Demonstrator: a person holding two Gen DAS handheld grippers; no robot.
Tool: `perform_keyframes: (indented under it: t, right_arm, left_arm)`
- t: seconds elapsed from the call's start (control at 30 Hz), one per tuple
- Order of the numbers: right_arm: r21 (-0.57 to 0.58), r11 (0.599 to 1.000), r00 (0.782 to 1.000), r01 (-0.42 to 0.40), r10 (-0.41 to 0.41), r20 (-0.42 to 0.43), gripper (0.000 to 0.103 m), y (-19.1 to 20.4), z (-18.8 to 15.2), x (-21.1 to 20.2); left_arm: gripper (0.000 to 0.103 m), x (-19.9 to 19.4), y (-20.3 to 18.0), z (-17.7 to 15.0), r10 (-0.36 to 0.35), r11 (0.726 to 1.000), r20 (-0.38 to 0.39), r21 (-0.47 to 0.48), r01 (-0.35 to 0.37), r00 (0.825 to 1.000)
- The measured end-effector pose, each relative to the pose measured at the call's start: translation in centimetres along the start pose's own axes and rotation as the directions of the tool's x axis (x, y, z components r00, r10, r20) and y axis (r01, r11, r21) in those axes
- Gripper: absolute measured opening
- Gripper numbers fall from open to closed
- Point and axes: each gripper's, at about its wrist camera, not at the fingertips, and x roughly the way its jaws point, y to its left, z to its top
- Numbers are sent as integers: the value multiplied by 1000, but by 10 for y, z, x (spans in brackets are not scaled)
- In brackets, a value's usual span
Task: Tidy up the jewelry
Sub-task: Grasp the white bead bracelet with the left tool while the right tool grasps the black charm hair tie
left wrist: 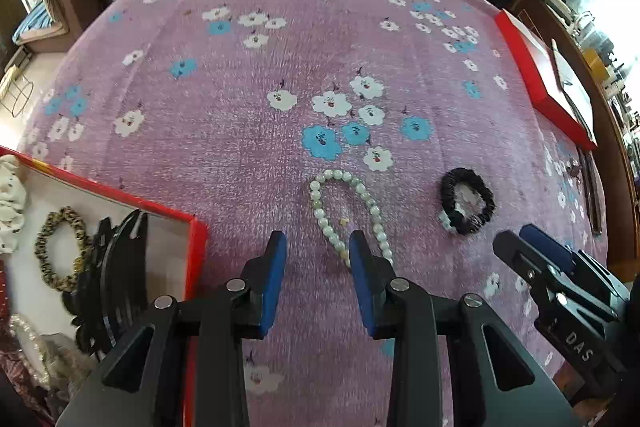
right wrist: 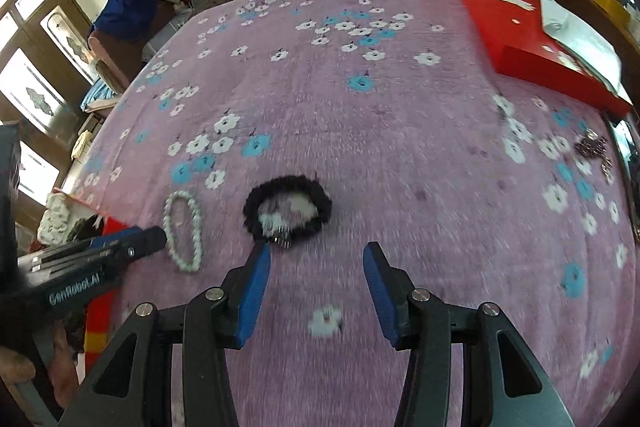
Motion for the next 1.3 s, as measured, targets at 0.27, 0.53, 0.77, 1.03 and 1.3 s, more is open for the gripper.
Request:
perform_keyframes:
  t: [0.27,0.53,0.77,1.03,1.3]
  right_arm:
    - [-2,1000,1000,27,-27,4,52,4,10,20]
    - [-61,993,995,99,-98,19,10,14,11,26]
    - [-53,997,998,60,-60,-9,8,10,-3,14]
    - [-4,1000,1000,14,-14,-26,7,-7,-50,-21]
    - [99,995,999,-30,33,-32,7,-31,-108,-58]
  left_arm:
    - [31,5,-2,5,-3,1000,38,9,3,999]
    - [5,5,-8,-2,46,998,80,37,-49,996]
    - [5,-7,-4,-14,-18,1000,59,8,17,998]
    - [5,-38,0,-52,-131,990,36,-41,133,991]
    - [5,-61,-7,-116,-203,979,-18,-24,203,979]
